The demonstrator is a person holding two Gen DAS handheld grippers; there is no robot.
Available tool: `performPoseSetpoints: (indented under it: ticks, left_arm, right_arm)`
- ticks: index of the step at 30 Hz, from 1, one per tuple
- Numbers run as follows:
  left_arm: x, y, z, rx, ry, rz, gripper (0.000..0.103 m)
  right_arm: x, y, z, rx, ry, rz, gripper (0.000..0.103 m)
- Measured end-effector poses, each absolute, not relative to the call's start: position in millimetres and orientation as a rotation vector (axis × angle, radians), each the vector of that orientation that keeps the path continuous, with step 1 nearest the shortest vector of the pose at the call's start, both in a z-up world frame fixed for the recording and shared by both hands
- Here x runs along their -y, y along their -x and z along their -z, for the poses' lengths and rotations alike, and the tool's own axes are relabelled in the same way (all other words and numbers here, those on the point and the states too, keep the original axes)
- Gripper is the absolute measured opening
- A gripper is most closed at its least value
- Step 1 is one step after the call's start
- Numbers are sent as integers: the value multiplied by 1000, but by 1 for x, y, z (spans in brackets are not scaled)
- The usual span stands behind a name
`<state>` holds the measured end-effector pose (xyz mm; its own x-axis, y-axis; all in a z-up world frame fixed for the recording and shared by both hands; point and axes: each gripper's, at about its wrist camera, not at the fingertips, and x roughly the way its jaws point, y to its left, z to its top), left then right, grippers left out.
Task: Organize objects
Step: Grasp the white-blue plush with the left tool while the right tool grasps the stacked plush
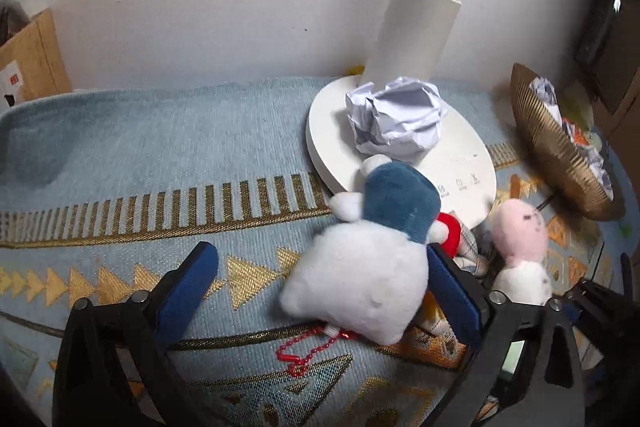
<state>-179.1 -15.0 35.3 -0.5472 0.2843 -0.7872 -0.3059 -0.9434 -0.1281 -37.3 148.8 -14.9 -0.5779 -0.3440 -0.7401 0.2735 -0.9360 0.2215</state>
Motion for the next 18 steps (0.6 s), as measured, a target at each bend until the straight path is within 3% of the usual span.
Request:
performPoseSetpoints:
  ticks: [2,3,7,18]
  left_arm:
    - [10,174,-38,-6,1228,-2478,68]
    - [13,170,-38,38,1218,-2471,66]
    - [25,157,-41,115,1199,-2480,61]
    - [23,147,-71,104,1140,-2541,61]
  right_arm:
    - [-165,29,10,203,-1202,2500,61]
    - [-174,26,7,252,-1196,2494,61]
    - [-206,15,-9,361,-1156,2509,61]
    - [-245,2,-43,455,-1068,2557,62]
